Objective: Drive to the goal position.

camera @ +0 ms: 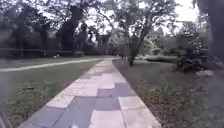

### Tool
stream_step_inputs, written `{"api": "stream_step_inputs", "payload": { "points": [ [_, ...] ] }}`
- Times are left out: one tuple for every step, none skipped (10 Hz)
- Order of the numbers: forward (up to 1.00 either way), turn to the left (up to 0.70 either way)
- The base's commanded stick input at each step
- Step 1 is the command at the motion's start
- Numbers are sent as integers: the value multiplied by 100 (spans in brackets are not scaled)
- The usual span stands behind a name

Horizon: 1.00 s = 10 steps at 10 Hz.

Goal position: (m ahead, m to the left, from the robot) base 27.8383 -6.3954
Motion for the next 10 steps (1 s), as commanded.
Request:
{"api": "stream_step_inputs", "payload": {
  "points": [
    [70,0],
    [70,0],
    [70,0],
    [70,6],
    [70,24],
    [70,35],
    [70,35],
    [70,35],
    [70,35],
    [70,22]
  ]
}}
